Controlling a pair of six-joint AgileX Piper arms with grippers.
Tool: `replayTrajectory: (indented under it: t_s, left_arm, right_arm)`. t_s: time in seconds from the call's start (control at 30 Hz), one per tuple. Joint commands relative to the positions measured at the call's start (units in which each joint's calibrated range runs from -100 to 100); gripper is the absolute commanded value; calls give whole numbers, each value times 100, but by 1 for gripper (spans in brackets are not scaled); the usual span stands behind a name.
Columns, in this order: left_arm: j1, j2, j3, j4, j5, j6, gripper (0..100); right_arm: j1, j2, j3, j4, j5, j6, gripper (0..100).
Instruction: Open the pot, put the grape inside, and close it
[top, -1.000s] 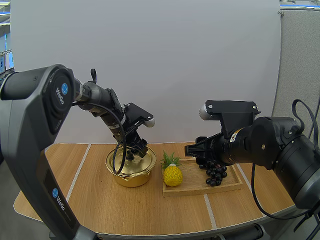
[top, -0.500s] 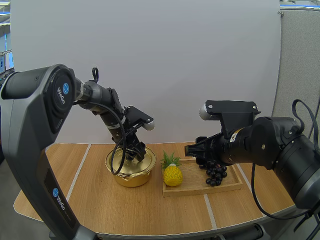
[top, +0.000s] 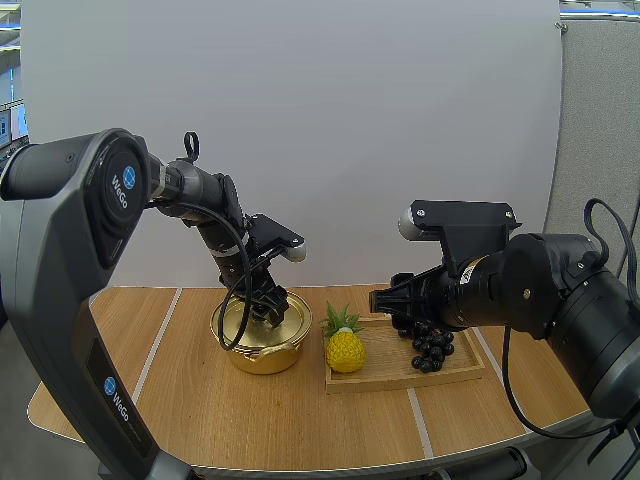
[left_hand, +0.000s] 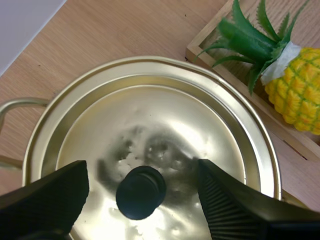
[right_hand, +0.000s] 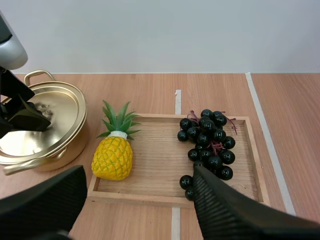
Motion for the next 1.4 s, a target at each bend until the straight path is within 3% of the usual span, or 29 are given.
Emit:
replayTrajectory:
  t_s: [0.0, 0.1, 0.13, 0.2, 0.43, 0.7, 1.03, 1.37]
  left_arm:
    - [-14, 32, 33, 257, 310, -28, 100]
    - [-14, 32, 33, 261, 310, -37, 41]
    - [-14, 32, 33, 261, 310, -49, 14]
    - [-14, 32, 33, 261, 310, -49, 0]
    - [-14, -61, 33, 261, 286, -148, 0]
    - [-14, -1144, -372, 270, 311, -314, 0]
    - [-14, -2594, -1756, 282, 311, -542, 0]
    - [-14, -3032, -3413, 282, 113, -1028, 0]
  right_arm:
    - [-24, -8, -29, -12, -111, -28, 100]
    - [-24, -8, -29, -12, -111, -28, 100]
    - [-24, -8, -29, -12, -111, -28, 100]
    - [-24, -8, -29, -12, -111, -28, 100]
    - [-24, -8, -29, 17, -111, -28, 100]
    - [-24, -8, -29, 22, -111, -28, 100]
    - [-24, -8, -29, 22, -111, -28, 100]
    - [-24, -8, -29, 22, -111, -28, 100]
